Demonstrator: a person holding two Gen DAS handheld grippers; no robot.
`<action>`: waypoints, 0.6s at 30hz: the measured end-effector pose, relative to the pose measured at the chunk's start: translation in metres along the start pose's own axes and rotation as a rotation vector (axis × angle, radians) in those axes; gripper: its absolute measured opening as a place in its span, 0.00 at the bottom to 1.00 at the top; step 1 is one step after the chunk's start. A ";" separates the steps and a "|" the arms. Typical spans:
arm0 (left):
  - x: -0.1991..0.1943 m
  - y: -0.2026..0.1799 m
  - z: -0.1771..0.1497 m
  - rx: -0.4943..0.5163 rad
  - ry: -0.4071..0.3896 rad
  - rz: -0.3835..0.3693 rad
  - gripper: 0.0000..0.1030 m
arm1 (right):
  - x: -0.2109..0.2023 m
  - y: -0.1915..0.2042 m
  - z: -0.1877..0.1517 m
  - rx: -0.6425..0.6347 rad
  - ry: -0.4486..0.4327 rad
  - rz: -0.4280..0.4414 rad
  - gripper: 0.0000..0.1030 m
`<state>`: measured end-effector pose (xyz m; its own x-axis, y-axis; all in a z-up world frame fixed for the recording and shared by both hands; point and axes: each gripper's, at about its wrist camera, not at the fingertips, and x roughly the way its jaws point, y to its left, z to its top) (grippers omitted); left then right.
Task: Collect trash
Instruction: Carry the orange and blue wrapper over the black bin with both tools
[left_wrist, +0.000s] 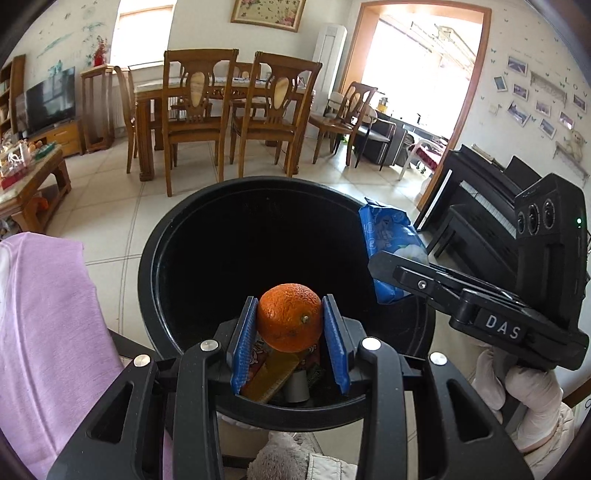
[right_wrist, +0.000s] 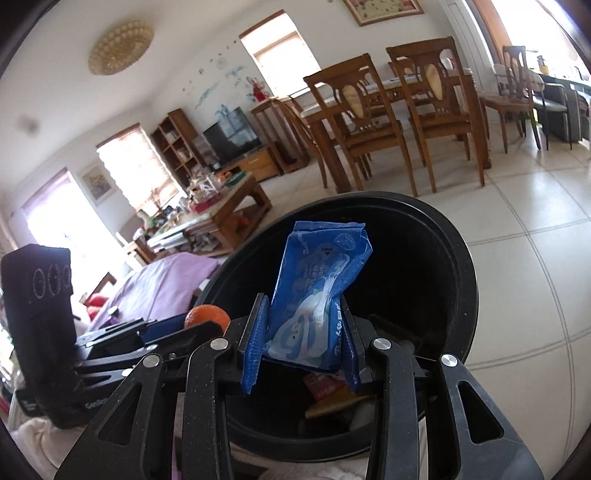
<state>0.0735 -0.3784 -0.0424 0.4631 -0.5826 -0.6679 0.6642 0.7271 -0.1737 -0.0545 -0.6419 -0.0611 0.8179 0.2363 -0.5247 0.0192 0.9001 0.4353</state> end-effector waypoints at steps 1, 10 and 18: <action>0.002 0.000 -0.001 0.002 0.006 -0.001 0.35 | 0.001 0.001 0.000 0.002 0.000 -0.002 0.35; 0.012 -0.010 0.000 0.025 0.032 0.025 0.36 | 0.005 0.002 0.000 0.013 0.012 -0.018 0.36; 0.010 -0.010 -0.001 0.042 0.034 0.051 0.37 | 0.006 0.003 0.005 0.023 0.004 -0.022 0.60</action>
<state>0.0705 -0.3912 -0.0477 0.4775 -0.5320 -0.6992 0.6645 0.7393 -0.1087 -0.0466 -0.6400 -0.0590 0.8149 0.2181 -0.5371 0.0502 0.8965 0.4401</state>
